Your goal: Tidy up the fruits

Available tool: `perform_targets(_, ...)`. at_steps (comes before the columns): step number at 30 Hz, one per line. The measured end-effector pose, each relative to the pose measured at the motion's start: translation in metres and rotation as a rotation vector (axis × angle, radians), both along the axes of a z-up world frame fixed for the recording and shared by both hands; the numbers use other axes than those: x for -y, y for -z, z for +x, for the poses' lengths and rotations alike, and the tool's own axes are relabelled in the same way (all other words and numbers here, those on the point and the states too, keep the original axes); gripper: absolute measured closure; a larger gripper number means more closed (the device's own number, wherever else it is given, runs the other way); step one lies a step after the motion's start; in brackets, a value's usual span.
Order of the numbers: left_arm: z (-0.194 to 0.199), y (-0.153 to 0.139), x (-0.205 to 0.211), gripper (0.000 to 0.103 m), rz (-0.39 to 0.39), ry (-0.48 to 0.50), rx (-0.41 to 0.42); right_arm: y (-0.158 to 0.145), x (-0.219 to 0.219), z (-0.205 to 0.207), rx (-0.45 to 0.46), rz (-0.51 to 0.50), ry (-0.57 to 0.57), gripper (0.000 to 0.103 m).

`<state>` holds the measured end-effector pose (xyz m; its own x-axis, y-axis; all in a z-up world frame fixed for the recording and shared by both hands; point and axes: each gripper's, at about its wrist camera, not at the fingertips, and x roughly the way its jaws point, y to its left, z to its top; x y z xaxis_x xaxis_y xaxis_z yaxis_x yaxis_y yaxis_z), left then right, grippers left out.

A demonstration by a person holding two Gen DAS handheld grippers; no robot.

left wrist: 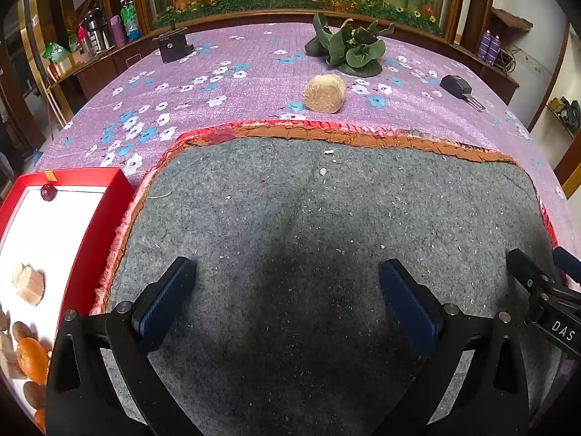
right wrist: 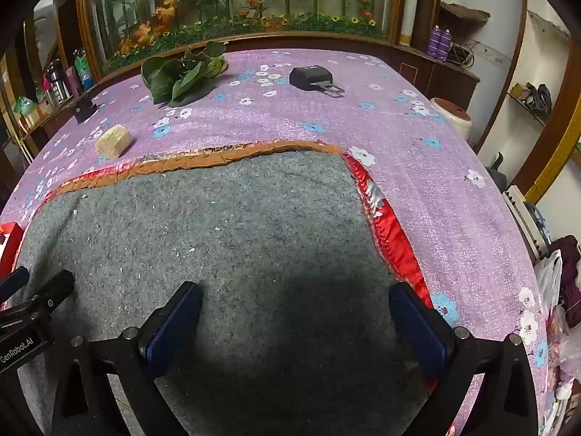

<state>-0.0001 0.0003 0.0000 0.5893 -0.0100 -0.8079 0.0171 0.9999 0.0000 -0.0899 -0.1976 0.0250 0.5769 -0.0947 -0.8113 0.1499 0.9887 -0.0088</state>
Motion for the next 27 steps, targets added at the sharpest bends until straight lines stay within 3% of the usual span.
perform_targets(27,0.0001,0.0000,0.0000,0.000,0.000,0.000,0.000,0.0006,0.0000,0.0003,0.001,0.004,0.000,0.000)
